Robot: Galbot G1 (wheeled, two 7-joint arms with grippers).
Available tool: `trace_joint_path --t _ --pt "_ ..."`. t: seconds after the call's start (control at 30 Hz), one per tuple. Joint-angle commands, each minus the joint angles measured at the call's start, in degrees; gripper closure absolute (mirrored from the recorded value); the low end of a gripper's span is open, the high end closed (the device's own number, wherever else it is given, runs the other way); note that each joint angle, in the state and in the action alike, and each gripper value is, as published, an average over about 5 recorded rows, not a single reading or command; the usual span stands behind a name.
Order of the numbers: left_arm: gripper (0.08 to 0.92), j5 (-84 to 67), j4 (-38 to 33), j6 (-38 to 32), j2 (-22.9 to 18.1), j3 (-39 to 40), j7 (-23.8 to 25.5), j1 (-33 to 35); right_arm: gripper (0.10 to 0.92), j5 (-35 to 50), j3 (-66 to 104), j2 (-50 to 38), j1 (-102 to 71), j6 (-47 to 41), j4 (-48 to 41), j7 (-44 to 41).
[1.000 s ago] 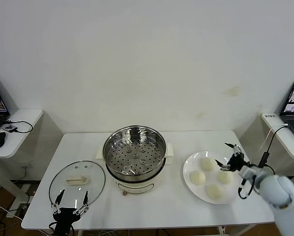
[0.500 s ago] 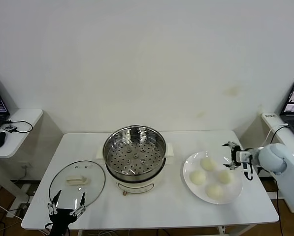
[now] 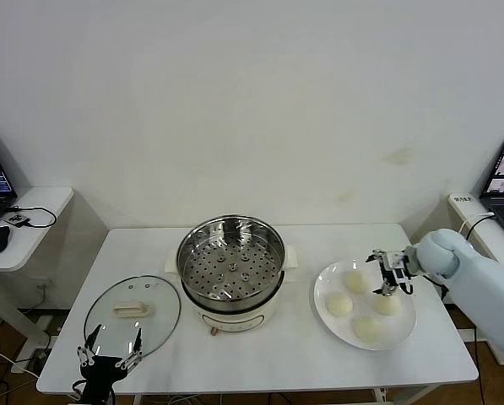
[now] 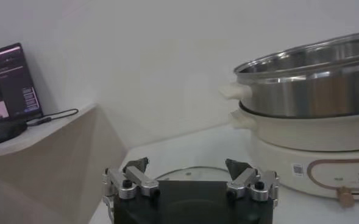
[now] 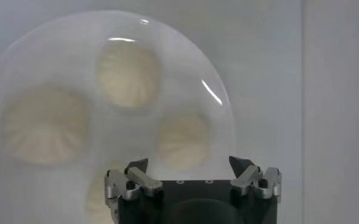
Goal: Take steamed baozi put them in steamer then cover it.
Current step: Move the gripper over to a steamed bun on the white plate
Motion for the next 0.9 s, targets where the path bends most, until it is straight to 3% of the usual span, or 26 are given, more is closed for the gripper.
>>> trace_joint_path --t 0.03,0.3,0.9 --pt "0.177 -0.38 0.32 -0.06 0.2 -0.3 0.02 -0.19 0.203 0.69 -4.58 3.63 3.97 -0.31 -4.62 -1.66" --pt "0.177 -0.67 0.83 -0.07 0.72 -0.4 0.05 -0.71 0.216 -0.35 -4.71 5.14 3.31 -1.75 -6.55 -1.34" --pt "0.177 -0.51 0.57 -0.15 0.77 -0.16 0.19 -0.8 0.376 -0.88 -3.68 5.59 2.45 -3.98 -7.84 -0.45"
